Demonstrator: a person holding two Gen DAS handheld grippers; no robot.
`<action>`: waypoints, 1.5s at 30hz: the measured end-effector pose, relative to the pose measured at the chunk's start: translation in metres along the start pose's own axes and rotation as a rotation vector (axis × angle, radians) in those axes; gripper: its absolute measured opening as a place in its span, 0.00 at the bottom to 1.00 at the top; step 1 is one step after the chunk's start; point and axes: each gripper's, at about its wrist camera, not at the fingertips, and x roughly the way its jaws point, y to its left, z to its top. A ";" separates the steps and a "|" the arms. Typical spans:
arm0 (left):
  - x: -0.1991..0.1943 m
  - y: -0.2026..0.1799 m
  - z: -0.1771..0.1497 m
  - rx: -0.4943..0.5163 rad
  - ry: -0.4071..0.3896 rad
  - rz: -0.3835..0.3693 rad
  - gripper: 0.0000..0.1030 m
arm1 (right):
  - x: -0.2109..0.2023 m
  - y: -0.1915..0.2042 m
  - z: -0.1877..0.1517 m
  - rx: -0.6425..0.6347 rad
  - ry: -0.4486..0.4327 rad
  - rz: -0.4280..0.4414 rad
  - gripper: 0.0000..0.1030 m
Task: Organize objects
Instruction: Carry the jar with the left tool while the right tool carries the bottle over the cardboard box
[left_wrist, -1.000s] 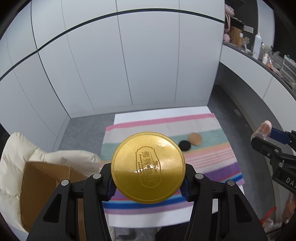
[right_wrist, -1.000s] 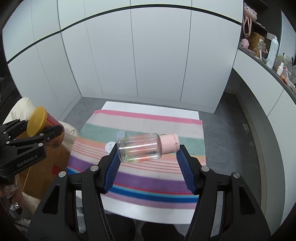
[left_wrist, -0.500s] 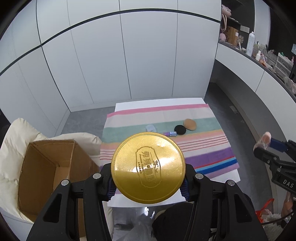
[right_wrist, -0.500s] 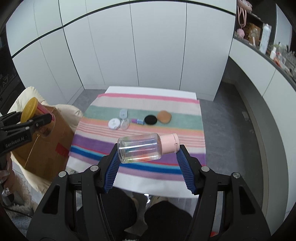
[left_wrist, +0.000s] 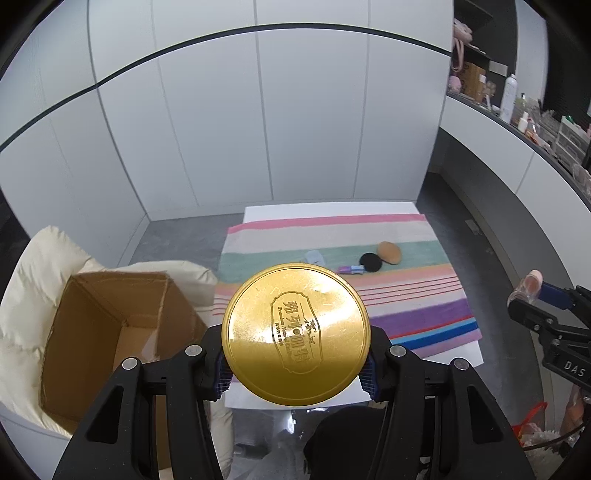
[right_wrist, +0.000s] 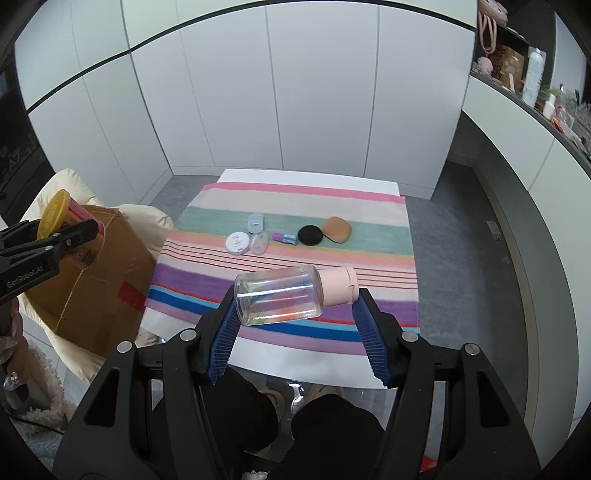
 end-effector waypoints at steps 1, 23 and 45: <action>-0.001 0.006 -0.002 -0.010 0.002 0.008 0.53 | -0.001 0.004 0.001 -0.008 -0.004 0.005 0.61; -0.028 0.173 -0.075 -0.252 0.040 0.217 0.53 | 0.023 0.187 0.018 -0.283 0.008 0.219 0.61; -0.007 0.266 -0.143 -0.431 0.178 0.279 0.53 | 0.060 0.342 0.002 -0.521 0.095 0.402 0.61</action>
